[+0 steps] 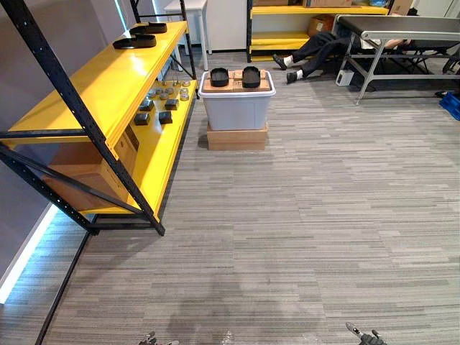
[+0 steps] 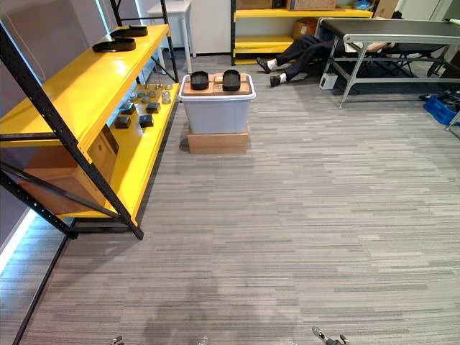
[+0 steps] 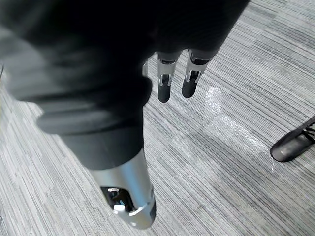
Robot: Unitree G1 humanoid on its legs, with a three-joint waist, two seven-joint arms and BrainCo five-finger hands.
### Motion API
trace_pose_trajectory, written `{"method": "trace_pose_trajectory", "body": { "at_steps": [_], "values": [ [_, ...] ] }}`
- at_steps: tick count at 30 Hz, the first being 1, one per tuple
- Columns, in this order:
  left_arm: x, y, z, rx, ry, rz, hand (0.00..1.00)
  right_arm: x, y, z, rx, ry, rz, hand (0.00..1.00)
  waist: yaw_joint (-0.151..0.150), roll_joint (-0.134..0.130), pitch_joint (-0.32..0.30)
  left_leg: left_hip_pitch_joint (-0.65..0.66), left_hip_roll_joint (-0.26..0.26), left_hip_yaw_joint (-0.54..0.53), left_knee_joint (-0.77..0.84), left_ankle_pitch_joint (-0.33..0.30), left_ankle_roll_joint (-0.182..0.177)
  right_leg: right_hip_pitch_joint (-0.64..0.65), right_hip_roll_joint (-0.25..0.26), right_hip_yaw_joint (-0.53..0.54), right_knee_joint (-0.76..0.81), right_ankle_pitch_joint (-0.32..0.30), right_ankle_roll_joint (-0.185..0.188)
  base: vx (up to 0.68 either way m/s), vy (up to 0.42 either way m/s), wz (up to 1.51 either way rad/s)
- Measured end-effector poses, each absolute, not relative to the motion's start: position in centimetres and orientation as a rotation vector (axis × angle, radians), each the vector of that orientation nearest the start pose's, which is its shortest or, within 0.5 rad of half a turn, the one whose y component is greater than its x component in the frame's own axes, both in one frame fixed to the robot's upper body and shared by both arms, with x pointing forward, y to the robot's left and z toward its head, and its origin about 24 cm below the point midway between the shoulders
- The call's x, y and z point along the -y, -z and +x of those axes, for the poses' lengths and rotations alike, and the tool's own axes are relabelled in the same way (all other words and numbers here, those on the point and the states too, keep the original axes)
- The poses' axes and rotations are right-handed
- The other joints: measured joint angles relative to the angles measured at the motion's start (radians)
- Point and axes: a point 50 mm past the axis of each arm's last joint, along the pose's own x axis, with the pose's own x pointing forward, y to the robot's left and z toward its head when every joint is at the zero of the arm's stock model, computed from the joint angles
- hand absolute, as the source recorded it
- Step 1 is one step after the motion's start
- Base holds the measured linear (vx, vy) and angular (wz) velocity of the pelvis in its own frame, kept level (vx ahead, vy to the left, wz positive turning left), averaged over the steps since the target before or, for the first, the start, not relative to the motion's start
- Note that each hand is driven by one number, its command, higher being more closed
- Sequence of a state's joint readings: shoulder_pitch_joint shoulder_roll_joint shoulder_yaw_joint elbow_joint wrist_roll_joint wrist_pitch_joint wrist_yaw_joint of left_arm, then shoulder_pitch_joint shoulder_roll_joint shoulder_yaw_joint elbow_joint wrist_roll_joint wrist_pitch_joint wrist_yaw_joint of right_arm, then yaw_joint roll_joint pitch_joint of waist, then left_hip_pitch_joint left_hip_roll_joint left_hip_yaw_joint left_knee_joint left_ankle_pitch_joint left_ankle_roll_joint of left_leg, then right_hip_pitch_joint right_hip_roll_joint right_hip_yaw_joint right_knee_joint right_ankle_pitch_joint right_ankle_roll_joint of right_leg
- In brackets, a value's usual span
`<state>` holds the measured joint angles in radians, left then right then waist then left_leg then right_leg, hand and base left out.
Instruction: Walk over and take plastic housings, then place them on the shelf
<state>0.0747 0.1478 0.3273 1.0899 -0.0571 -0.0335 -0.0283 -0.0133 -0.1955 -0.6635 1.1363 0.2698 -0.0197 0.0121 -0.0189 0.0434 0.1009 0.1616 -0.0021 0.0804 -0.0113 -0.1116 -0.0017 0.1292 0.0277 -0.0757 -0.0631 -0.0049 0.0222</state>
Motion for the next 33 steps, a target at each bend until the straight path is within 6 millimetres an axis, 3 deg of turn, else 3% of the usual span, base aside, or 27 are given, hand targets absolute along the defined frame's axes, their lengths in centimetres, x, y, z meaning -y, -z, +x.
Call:
{"method": "trace_pose_trajectory", "body": {
  "at_steps": [26, 33],
  "values": [
    [-24.6, 15.5, 8.3, -1.075, -0.402, -0.095, 0.0, 28.2, 14.7, 8.4, -0.951, 0.769, 0.408, 0.0, 0.01, -0.012, -0.024, 0.016, 0.003, 0.031, -0.018, -0.002, -0.003, -0.001, 0.005, 0.033, -0.001, -0.001, 0.001, -0.02, -0.003, -0.04],
    [-24.5, 15.4, 8.6, -1.068, -0.385, -0.082, 0.0, 27.1, 14.8, 9.3, -0.936, 0.729, 0.426, 0.0, 0.018, -0.02, -0.018, -0.036, 0.005, 0.06, -0.002, -0.025, -0.01, -0.067, 0.007, 0.057, 0.022, -0.012, -0.004, -0.01, -0.013, -0.12]
  ]
}}
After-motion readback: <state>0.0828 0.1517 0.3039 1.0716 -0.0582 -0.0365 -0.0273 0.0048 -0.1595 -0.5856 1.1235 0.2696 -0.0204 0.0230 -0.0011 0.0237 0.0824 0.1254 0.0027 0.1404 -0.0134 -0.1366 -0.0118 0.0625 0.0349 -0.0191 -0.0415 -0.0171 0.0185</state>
